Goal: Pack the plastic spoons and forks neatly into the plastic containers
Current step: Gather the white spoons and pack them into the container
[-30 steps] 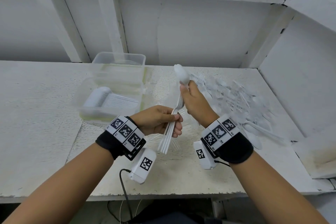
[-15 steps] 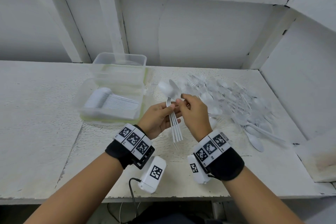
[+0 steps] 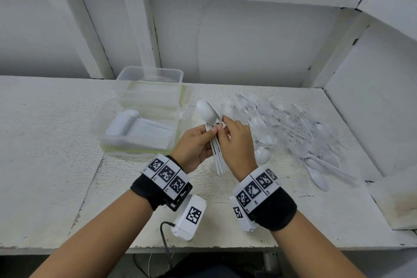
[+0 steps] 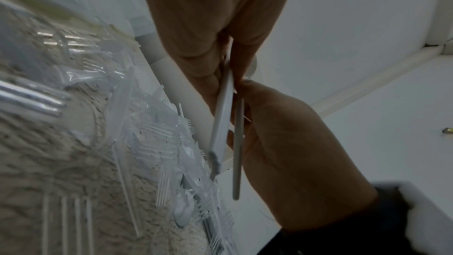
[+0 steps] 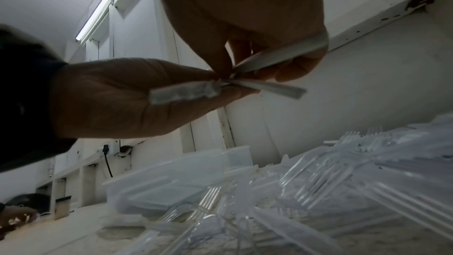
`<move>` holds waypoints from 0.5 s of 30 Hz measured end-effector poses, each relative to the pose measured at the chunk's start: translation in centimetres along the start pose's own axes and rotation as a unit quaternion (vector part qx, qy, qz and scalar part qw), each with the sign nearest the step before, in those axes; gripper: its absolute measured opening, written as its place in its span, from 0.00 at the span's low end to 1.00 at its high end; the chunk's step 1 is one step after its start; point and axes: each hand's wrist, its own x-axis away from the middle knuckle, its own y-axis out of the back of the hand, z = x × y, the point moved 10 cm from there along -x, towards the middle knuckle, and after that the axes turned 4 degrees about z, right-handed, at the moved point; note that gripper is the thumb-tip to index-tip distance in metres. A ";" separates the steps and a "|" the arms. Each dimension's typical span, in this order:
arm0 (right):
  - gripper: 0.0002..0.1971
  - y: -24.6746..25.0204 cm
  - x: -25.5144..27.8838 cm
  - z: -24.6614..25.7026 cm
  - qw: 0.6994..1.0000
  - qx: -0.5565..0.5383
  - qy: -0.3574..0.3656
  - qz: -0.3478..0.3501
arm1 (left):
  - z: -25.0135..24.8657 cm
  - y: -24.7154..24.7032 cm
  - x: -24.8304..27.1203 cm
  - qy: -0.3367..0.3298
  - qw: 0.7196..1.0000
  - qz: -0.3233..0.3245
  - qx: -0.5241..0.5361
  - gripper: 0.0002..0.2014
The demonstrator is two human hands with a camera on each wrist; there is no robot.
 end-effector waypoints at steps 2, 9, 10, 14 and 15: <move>0.16 0.0 0.1 0.0 1.000 0.031 -0.001 0.004 | -0.1 0.1 0.0 -0.004 1.000 0.000 -0.015 0.10; 0.32 -0.7 0.5 1.1 0.990 0.113 0.007 0.087 | -0.1 0.2 0.1 -0.005 0.998 -0.001 -0.059 0.10; 0.30 -0.7 0.4 1.0 0.988 0.115 0.001 0.099 | 0.0 0.3 0.1 -0.006 0.998 -0.003 -0.066 0.10; 0.16 0.1 -0.3 0.4 0.996 0.011 -0.020 0.087 | 0.0 0.6 0.0 -0.009 0.996 -0.009 -0.085 0.10; 0.14 0.3 -0.4 0.2 0.995 -0.040 -0.031 0.087 | 0.1 0.6 0.0 -0.007 0.996 -0.005 -0.089 0.10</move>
